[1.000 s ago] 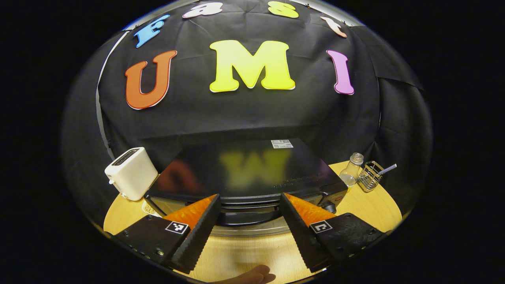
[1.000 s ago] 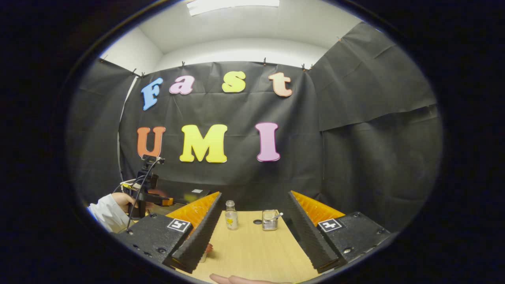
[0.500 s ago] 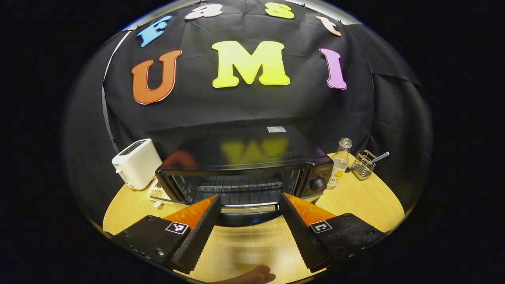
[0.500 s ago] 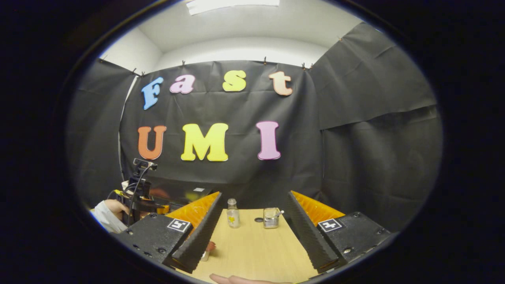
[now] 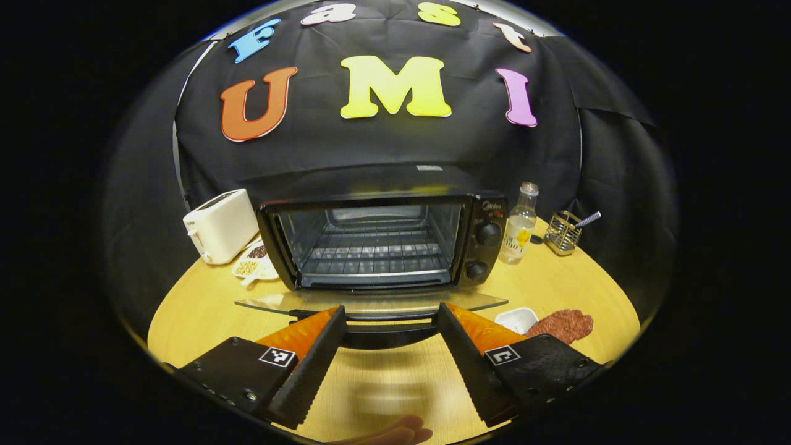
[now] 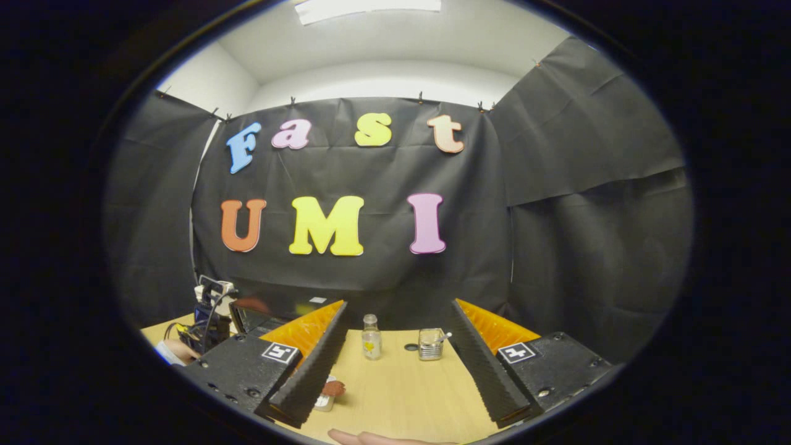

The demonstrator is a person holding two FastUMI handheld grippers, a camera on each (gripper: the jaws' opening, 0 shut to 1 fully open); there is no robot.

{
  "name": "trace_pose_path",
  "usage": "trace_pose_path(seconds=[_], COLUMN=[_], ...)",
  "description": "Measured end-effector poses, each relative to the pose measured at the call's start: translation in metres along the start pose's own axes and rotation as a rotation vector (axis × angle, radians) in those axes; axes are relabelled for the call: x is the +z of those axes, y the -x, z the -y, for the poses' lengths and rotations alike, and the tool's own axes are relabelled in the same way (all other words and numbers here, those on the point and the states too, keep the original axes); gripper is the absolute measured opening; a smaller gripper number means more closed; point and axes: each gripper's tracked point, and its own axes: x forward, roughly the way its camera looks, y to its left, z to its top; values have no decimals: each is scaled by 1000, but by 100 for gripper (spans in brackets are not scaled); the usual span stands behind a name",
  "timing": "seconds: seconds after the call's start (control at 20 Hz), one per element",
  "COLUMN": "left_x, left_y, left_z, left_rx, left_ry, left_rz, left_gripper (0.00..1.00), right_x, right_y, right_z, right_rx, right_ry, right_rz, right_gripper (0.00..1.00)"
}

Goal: Open the electric oven with the left hand, put the food in, and close the electric oven.

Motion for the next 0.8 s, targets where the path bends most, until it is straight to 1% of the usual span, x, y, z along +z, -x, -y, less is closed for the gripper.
trace_pose_path(seconds=[0.1, 0.35, 0.5, 0.7, 0.75, 0.8], left_x=[-21, -59, -87, -84, -80, -72], left_y=[2, -2, -7, -7, -2, 3], left_z=[2, 2, 5, 4, 3, 0], left_rx=[1, 1, 1, 4, 18, 40], left_ry=[3, -4, -3, 2, 16, 7], left_rz=[-23, -83, -150, -115, -96, -66], left_gripper=[95, 96, 96, 95, 96, 96], right_x=[-6, -16, -22, -29, -32, -35], right_y=[-2, -3, -3, -5, -6, -8], right_z=[-2, 5, 7, 8, 8, 6], right_rx=[8, -8, -12, -17, -14, -9], right_ry=[-16, -25, -25, -27, -28, -24], right_rz=[-12, -41, -54, -75, -83, -91], right_gripper=[100, 100, 100, 100, 100, 100])
